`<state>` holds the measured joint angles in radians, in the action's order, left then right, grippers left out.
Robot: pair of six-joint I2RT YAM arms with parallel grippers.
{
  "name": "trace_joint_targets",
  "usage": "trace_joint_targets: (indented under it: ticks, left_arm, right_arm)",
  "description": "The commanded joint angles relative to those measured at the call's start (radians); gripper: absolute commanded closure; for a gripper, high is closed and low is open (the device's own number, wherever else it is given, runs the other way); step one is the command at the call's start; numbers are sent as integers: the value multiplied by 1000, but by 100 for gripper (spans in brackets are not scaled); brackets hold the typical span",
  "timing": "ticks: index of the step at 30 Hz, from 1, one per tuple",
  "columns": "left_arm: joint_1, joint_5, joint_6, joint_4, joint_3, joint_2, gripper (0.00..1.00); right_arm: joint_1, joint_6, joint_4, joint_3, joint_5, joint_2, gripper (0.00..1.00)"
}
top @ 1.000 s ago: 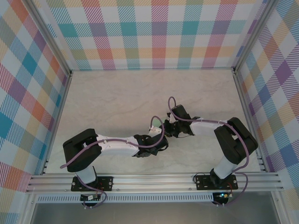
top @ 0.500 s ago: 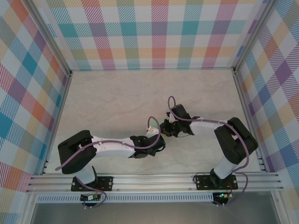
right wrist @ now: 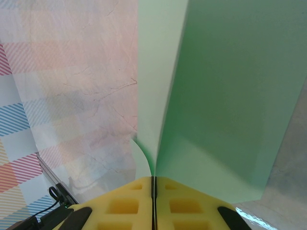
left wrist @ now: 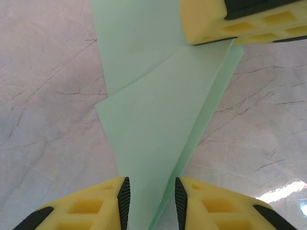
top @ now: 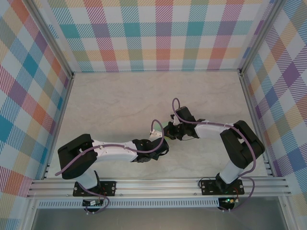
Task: Fold a paper plane with a square sheet of paper (pick it up from the middle)
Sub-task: Fourth fold the wing at the center of the table.
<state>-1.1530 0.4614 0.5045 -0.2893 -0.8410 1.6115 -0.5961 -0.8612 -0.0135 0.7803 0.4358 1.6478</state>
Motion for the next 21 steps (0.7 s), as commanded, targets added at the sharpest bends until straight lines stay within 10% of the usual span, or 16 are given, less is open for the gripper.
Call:
trace_joint_targets:
  ticks: [1,21]
  left_arm:
    - [10,33,-23,-36,-6,-1,67]
    - [21,39,-48,-37,-25,45,67]
  right_arm:
    - [-4,-10,6,29,17,17,92]
    - [-4,-7,9,28,19,20,92]
